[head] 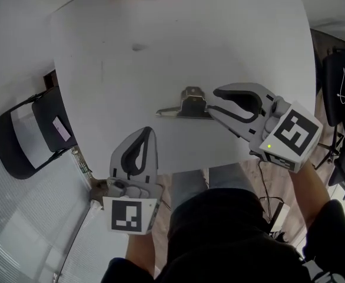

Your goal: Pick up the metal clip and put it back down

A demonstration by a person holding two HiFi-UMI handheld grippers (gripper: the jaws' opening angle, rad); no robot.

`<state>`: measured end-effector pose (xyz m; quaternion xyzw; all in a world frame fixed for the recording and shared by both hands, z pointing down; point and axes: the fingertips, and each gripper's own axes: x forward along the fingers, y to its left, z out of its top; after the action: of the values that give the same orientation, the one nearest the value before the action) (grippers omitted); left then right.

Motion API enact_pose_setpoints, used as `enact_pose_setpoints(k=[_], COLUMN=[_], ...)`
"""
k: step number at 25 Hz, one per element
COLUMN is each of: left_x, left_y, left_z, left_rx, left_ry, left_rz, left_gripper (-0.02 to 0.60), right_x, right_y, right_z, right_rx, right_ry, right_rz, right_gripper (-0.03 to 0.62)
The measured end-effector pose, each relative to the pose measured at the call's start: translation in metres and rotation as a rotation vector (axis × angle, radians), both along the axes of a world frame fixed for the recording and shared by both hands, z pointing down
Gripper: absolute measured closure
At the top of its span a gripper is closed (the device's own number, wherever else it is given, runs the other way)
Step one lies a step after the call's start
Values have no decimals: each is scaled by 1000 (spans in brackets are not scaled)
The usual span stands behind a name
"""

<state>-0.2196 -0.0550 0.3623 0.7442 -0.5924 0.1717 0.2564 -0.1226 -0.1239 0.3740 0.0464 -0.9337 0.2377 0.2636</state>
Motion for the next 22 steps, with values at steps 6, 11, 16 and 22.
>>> enact_pose_setpoints(k=[6,11,16,22], left_x=[5,6,6,5], left_y=[1,0,-2,-6], left_z=[27,44,60,70], left_rx=[-34,-51,-69,-83], left_ry=[30,39,55,75], left_rz=[-4,1,8,3], left_gripper=[560,560,560,560], right_x=[1,-5,-13,-19], right_y=[4,6,9,13], right_z=[22,36,48,55], right_rx=[-45,-72,-99,-151], right_ry=[21,28,32,37], right_rz=[0,-23,-51,-86], right_gripper=[468,468,468,468])
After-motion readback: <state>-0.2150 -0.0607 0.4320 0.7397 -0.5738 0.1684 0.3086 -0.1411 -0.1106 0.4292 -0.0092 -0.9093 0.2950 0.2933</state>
